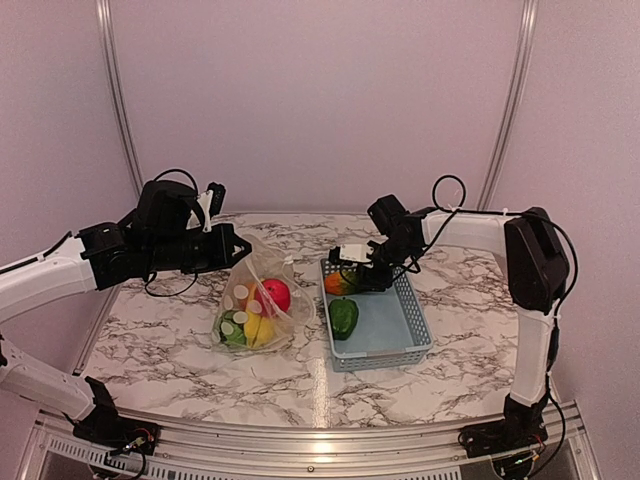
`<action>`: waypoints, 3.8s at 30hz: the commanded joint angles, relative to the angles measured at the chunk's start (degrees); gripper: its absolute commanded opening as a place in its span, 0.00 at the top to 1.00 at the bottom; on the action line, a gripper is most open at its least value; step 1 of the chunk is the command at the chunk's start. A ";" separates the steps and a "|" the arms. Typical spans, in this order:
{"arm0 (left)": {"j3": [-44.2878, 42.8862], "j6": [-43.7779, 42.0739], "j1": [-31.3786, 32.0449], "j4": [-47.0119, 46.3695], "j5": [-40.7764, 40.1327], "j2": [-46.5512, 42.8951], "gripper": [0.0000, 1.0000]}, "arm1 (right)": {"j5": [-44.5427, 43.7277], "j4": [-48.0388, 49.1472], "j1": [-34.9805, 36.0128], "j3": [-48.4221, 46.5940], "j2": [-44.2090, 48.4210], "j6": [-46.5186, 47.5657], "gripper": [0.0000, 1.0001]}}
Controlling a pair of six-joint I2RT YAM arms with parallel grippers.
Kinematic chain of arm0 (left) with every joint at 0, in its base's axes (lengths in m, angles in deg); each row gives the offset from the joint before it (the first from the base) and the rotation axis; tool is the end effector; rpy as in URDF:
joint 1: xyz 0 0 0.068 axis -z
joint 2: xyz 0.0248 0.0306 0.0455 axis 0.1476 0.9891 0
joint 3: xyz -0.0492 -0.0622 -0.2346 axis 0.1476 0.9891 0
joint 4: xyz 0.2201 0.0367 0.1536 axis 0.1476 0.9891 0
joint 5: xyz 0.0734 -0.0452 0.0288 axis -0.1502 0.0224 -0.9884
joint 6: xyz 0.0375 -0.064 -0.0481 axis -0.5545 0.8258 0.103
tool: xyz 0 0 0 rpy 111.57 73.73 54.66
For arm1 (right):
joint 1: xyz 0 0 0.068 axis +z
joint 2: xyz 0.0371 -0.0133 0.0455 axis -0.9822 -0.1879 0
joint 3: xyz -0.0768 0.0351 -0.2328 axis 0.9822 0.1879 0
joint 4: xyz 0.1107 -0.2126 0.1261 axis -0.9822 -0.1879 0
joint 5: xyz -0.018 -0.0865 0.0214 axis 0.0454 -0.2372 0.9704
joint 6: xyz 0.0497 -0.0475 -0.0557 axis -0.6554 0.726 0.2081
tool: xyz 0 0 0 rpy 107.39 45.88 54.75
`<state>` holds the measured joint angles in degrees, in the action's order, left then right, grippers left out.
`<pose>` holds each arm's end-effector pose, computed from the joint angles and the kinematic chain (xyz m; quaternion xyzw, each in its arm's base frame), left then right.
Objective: Place the food in the zip-top bag and seal the zipper
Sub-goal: Pick up the fake fruit from the bin, then place the fake fruit in the zipper food storage bag.
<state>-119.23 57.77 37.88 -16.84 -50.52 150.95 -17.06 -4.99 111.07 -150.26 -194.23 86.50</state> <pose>0.2390 -0.2442 0.2958 0.0592 0.8345 -0.3432 0.4269 0.3689 0.2511 0.1244 -0.6592 0.7061 0.0737 0.2479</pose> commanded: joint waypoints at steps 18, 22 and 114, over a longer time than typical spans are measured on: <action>1.05 0.94 -0.05 -4.46 1.50 0.16 1.00 | -3.48 3.31 0.26 -2.17 -4.80 -0.08 0.32; 1.14 1.07 -0.05 -4.83 1.88 0.34 1.00 | -4.00 3.86 0.27 -1.70 -4.53 -1.03 0.40; -0.09 -0.21 2.41 -7.07 3.79 1.11 1.00 | 23.53 -18.74 8.93 -24.95 4.84 -31.37 0.34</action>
<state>-118.05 59.41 40.27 -25.30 -44.67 154.97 11.05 -25.36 122.48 -178.91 -195.47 53.61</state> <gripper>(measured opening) 0.017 0.686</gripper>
